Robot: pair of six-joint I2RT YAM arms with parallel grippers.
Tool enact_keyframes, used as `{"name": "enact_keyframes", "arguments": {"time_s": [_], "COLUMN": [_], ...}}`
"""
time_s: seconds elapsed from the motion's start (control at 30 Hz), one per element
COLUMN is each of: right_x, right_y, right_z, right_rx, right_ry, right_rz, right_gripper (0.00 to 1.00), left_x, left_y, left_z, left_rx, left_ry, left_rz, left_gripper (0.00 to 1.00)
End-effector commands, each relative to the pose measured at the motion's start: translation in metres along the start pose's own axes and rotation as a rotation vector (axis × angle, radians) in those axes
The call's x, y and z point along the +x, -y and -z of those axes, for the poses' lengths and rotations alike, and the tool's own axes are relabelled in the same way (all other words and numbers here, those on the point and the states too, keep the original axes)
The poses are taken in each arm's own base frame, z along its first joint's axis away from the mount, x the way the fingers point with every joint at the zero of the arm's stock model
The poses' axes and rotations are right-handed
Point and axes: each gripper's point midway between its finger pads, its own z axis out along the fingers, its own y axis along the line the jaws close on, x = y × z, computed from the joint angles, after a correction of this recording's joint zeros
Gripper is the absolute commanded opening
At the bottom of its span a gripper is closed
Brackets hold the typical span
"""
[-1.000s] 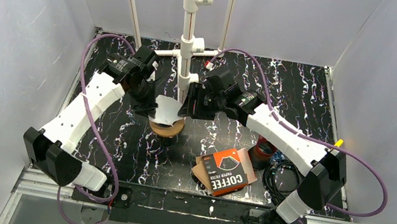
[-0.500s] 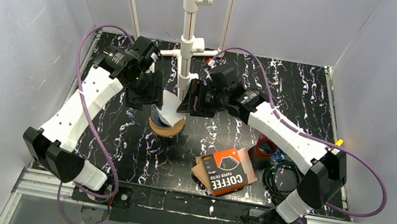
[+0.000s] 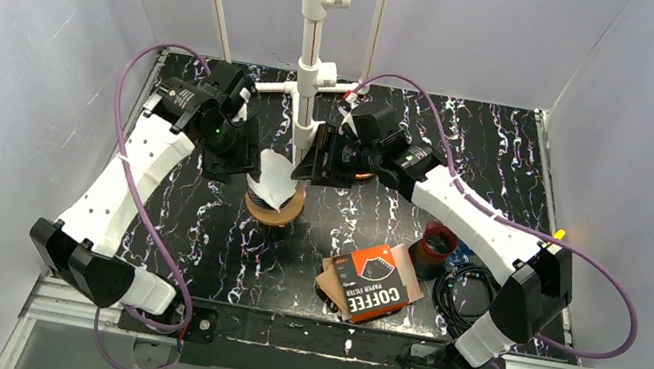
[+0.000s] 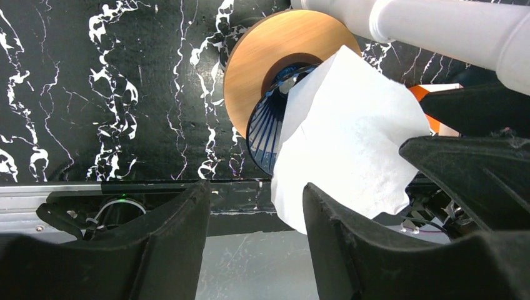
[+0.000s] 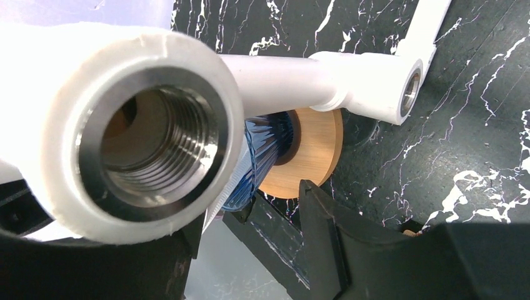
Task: Place the coffee filter in the dripper
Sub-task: Place the coffee filter in the coffee dripper.
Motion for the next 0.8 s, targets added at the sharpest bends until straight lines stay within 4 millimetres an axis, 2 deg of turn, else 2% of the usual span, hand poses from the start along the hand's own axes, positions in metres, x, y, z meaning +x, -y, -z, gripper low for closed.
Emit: {"name": "enact_keyframes", "arguments": {"time_s": [0.0,0.2,0.33,0.57,0.77], "right_x": [-0.013,-0.010,-0.009,-0.006,-0.002], "right_y": [-0.014,-0.012,-0.011,-0.007,-0.001], "right_z": [0.007,0.004,0.003,0.001,-0.001], "right_rx": [-0.058,-0.068,-0.068,-0.058,-0.046], "right_ry": [0.038,0.028,0.022,0.009,-0.001], "right_rz": [0.010,0.000,-0.005,-0.013,-0.020], "right_gripper": [0.62,0.51,0.50,0.42,0.38], "left_x": [0.010,0.011,0.015,0.019,0.019], "left_y": [-0.001,-0.003,-0.008,-0.016,-0.018], "left_z": [0.009,0.007,0.002,-0.003,-0.007], "left_rx": [0.038,0.033,0.013,-0.017,-0.027], "left_ry": [-0.009,-0.018,-0.034,-0.042,-0.055], "left_rz": [0.011,0.007,-0.002,-0.012,-0.021], "left_gripper": [0.50,0.34,0.29,0.20,0.19]}}
